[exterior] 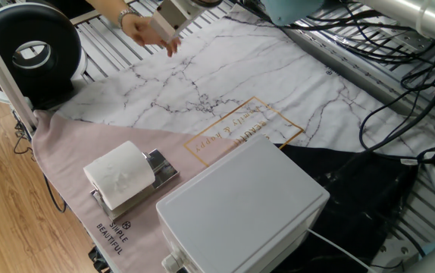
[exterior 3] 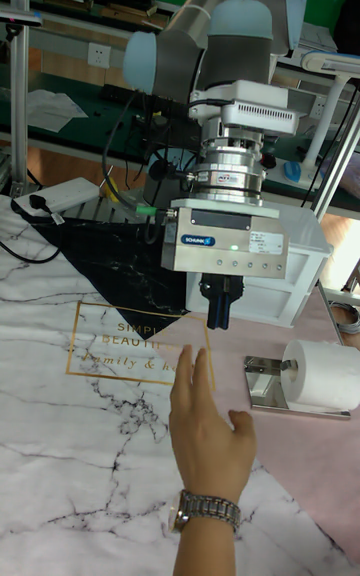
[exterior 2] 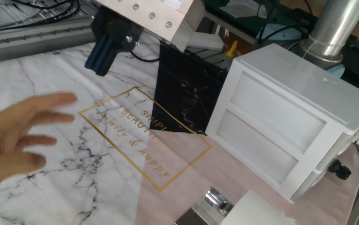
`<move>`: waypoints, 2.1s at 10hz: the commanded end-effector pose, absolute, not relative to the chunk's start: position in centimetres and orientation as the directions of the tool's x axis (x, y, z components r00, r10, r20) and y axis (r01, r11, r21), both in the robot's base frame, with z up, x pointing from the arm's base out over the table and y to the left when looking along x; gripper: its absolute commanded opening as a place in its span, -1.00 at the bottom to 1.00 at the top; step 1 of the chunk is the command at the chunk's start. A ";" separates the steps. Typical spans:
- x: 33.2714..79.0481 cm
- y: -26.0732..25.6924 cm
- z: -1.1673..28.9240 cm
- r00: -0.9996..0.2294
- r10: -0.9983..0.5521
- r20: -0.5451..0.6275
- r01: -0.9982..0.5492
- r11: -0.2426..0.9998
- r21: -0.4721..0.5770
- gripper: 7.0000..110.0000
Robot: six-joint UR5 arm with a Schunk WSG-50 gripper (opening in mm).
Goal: Take the roll of paper down from the shelf
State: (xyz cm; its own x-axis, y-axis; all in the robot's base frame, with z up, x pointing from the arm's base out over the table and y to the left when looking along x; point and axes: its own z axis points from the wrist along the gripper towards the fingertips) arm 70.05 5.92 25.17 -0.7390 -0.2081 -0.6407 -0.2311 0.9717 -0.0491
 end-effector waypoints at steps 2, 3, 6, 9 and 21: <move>72.7 6.6 28.4 -0.628 -0.206 -0.751 -0.249 0.967 -0.058 -1.00; 72.7 6.2 28.2 -0.630 -0.224 -0.744 -0.249 0.965 -0.080 -1.00; 72.0 5.9 27.5 -0.665 -0.215 -0.715 -0.246 0.967 -0.062 -1.00; 71.5 5.6 27.0 -0.685 -0.223 -0.693 -0.241 0.968 -0.073 -1.00; 70.4 5.7 25.5 -0.726 -0.221 -0.651 -0.231 0.970 -0.071 -1.00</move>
